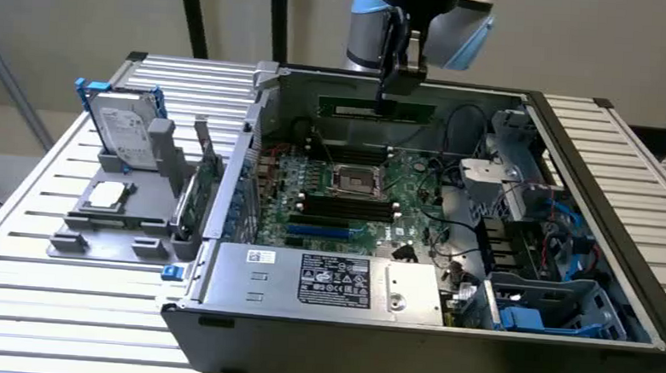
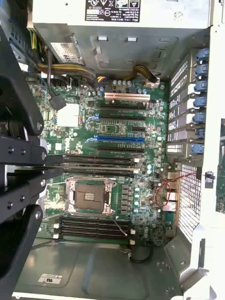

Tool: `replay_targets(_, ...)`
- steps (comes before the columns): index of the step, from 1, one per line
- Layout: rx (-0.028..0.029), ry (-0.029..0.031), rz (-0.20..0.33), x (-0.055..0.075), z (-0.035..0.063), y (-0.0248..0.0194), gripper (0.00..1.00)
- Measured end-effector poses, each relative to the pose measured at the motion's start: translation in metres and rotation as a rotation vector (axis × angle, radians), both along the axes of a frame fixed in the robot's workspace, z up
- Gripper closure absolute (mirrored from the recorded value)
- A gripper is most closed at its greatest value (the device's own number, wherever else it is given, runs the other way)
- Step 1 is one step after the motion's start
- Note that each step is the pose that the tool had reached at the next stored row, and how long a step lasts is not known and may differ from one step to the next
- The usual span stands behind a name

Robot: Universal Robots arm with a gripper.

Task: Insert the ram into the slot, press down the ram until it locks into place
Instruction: 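Insert the ram into the slot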

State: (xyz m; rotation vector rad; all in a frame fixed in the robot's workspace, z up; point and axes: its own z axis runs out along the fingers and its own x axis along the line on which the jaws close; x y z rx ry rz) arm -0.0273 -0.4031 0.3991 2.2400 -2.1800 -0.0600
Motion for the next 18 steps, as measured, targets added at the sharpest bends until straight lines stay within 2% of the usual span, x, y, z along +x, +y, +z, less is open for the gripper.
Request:
replay_targets(14,0.0,0.0,0.0,0.0,0.0,0.0,0.87)
replay_targets(18,-0.0005,-0.0003,0.0,-0.0003,-0.0055,0.0001,0.87)
